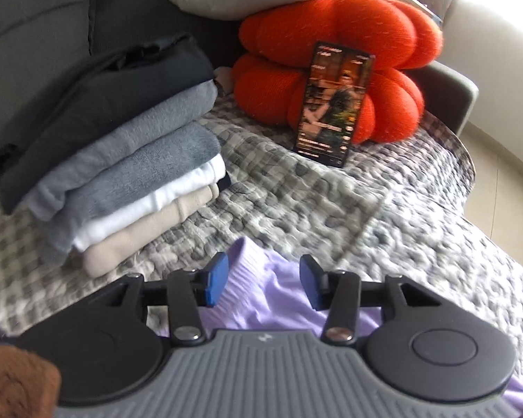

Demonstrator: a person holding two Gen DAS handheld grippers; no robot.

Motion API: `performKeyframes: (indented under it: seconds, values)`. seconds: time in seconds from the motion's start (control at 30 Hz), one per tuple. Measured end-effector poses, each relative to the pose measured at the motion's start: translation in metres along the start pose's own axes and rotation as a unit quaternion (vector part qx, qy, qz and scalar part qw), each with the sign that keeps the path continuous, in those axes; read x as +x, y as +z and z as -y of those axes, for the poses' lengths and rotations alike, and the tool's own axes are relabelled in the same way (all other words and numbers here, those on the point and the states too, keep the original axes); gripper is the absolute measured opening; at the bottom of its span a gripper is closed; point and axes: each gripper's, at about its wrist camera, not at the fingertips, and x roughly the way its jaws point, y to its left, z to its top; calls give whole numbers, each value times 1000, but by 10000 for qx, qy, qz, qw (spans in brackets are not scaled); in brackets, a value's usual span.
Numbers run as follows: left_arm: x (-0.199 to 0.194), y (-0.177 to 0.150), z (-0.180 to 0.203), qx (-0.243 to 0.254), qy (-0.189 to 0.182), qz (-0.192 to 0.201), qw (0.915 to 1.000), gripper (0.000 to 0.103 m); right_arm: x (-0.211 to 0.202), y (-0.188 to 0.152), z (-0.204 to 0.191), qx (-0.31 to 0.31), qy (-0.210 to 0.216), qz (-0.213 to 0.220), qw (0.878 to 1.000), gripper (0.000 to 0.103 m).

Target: Fold clothes

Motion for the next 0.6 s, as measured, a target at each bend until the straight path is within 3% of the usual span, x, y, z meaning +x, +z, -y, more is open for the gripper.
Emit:
performKeyframes:
  seconds: [0.4, 0.6]
  values:
    - [8, 26, 69, 373, -162, -49, 9992, 74, -64, -53, 89, 952, -224, 112, 9951, 52]
    - [24, 47, 113, 573, -415, 214, 9973, 83, -97, -83, 142, 1928, 4, 174, 9811, 54]
